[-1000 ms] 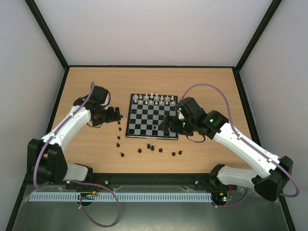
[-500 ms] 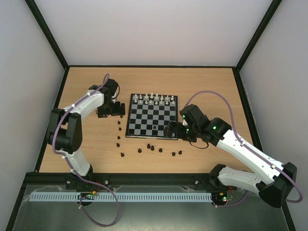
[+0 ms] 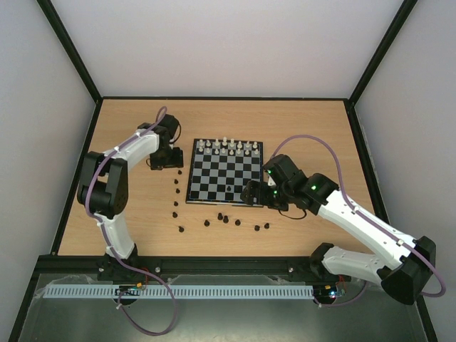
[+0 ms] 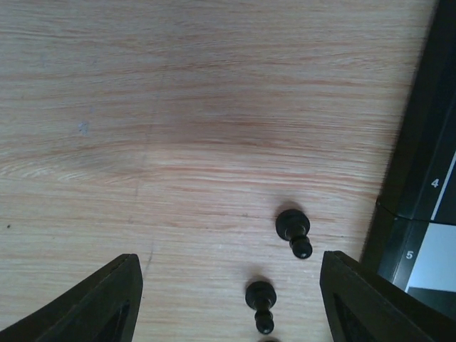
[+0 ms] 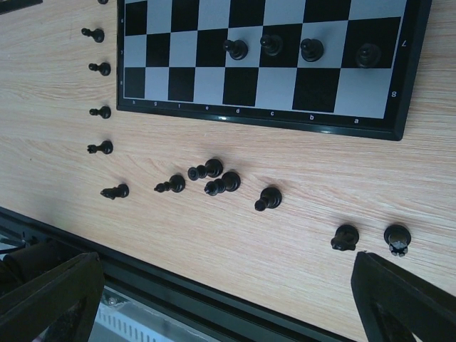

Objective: Set up the chess pieces on the board
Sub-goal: Pick up the chess piece at the center of the board.

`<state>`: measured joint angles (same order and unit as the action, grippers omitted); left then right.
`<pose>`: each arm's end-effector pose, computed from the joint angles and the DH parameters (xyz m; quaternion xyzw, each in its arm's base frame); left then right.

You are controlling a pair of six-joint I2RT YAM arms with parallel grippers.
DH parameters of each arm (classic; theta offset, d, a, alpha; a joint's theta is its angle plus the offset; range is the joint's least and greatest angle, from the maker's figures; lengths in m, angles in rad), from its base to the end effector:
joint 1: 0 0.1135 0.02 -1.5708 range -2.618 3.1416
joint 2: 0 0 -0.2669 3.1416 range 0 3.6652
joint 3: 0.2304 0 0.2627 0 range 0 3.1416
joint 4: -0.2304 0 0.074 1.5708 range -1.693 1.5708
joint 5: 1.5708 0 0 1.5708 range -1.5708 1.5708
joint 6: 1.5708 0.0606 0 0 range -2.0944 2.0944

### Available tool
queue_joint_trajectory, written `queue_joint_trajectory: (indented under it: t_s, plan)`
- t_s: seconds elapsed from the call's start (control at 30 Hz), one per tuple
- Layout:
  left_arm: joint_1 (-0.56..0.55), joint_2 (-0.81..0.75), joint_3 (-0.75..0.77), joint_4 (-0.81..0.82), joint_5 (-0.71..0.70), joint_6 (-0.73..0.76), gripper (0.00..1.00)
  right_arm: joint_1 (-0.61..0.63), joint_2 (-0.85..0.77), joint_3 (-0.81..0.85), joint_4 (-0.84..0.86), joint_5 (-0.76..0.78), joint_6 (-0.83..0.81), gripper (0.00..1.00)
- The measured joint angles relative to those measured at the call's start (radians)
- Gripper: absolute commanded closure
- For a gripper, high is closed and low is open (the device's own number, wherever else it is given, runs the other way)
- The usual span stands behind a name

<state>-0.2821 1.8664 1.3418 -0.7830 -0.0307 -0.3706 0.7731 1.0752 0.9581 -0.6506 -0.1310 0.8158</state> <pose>0.3695 -0.1052 0.1627 -0.0459 0.9902 -0.0277 0.1292 0.1738 0.1806 0.2849 -0.0060 0.9188 0.3205 0.2303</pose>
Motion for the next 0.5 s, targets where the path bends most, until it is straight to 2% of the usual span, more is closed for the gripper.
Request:
queue_joint_trajectory:
  t_s: [0.3,0.5]
  plan:
    - [-0.053,0.057,0.006,0.033,-0.031,-0.016,0.2,0.0,0.032,0.065,-0.027,0.008,-0.026,0.05]
    - [-0.078,0.09,0.036,0.035,-0.045,-0.021,0.36,0.0,0.032,0.028,-0.004,0.0,-0.019,0.07]
